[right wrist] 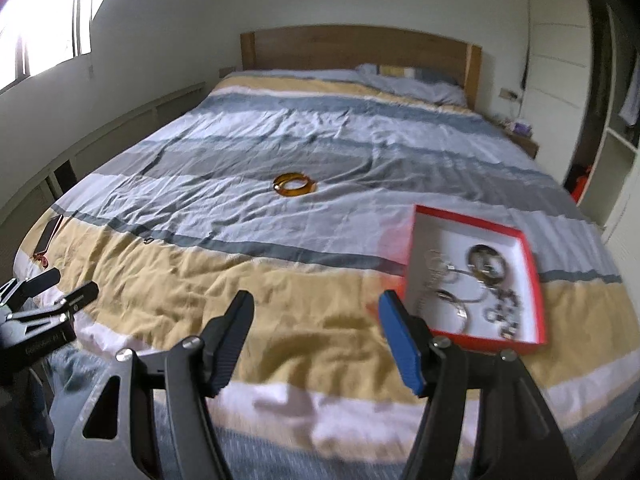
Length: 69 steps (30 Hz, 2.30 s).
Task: Organize jewelry
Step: 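Withdraw both open tools from the box toward the amber bangle, then grasp the small silver ring with the left tool while the right tool grasps the amber bangle, then carry the ring in the left tool while the right tool carries the amber bangle to the box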
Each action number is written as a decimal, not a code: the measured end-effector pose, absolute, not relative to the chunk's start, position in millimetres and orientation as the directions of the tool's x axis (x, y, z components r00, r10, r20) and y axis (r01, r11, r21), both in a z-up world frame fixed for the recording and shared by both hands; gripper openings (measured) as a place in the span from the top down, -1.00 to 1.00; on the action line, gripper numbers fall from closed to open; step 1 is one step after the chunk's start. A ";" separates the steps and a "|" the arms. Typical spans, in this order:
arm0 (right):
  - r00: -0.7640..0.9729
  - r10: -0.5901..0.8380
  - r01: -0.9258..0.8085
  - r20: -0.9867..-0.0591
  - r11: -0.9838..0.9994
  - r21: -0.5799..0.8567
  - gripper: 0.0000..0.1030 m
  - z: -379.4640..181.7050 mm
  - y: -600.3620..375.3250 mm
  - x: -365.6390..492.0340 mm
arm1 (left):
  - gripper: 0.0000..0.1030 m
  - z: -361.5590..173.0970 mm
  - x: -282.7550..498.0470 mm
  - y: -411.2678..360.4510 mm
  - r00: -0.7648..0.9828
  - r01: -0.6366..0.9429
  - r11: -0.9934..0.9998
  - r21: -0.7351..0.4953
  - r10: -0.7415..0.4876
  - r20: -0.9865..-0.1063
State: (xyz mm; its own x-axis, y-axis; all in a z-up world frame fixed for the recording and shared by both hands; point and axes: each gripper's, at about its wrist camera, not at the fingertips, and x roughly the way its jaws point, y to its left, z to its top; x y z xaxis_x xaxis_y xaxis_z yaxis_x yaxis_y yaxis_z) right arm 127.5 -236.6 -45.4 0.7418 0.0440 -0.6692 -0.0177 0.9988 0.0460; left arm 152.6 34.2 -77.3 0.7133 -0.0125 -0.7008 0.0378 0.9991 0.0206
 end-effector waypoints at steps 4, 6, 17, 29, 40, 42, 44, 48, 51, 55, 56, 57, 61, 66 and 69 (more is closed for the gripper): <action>0.712 0.066 -0.038 -0.699 0.998 0.056 -0.23 -68.3 -233.6 175.4 | -0.39 -98.4 204.3 67.8 0.687 0.004 0.999 -0.039 -0.031 -0.726; 0.698 0.076 -0.042 -0.712 0.997 0.065 -0.23 -79.1 -234.2 198.1 | -0.34 -107.6 227.9 77.6 0.682 -0.004 0.998 -0.066 -0.046 -0.730; 0.675 0.102 -0.043 -0.731 0.994 0.100 -0.23 -120.8 -239.3 322.3 | 0.00 -166.3 319.3 88.7 0.639 -0.008 0.996 -0.085 -0.060 -0.767; 0.653 0.173 -0.038 -0.737 0.980 0.196 -0.23 -157.3 -237.7 404.5 | 0.66 -180.1 323.4 80.3 0.658 0.017 0.999 -0.047 -0.047 -0.751; 0.649 0.188 -0.016 -0.737 0.972 0.234 0.10 -169.9 -237.0 473.0 | 0.66 -185.1 321.7 79.7 0.673 0.020 0.999 -0.051 -0.051 -0.738; 0.635 0.183 -0.010 -0.751 0.973 0.229 0.27 -175.0 -234.5 481.3 | 0.66 -185.0 321.8 80.8 0.674 0.020 0.998 -0.057 -0.055 -0.737; 0.617 0.170 -0.003 -0.769 0.977 0.213 0.40 -180.2 -231.2 487.3 | 0.66 -184.9 321.9 81.1 0.674 0.020 0.998 -0.057 -0.056 -0.737; 0.601 0.167 -0.005 -0.781 0.979 0.205 0.81 -181.8 -230.6 483.4 | 0.66 -182.8 320.2 80.3 0.676 0.022 0.998 -0.053 -0.054 -0.735; 0.601 0.177 -0.030 -0.779 0.980 0.199 0.81 -177.2 -227.5 465.0 | 0.66 -177.6 317.3 81.3 0.680 0.022 0.998 -0.063 -0.062 -0.731; 0.619 0.190 -0.053 -0.762 0.978 0.201 0.82 -162.5 -227.8 429.1 | 0.66 -166.0 307.8 81.6 0.687 0.024 0.996 -0.083 -0.077 -0.722; 0.623 0.194 -0.060 -0.758 0.978 0.201 0.82 -158.1 -227.3 420.1 | 0.66 -161.2 303.6 81.5 0.691 0.027 0.996 -0.089 -0.083 -0.718; 0.628 0.197 -0.067 -0.753 0.977 0.201 0.82 -152.3 -227.7 408.8 | 0.66 -157.3 300.2 81.3 0.694 0.030 0.995 -0.095 -0.089 -0.714; 0.651 0.216 -0.084 -0.727 0.973 0.214 0.82 -125.6 -234.3 357.8 | 0.66 -137.5 283.3 79.2 0.705 0.044 0.993 -0.108 -0.107 -0.701; 0.670 0.215 -0.093 -0.710 0.974 0.207 0.82 -99.6 -249.0 297.7 | 0.66 -116.0 259.0 65.9 0.712 0.082 0.992 -0.095 -0.125 -0.690; 0.679 0.193 -0.071 -0.709 0.977 0.199 0.82 -90.4 -269.5 260.9 | 0.66 -105.6 244.2 47.1 0.707 0.127 0.987 -0.096 -0.158 -0.689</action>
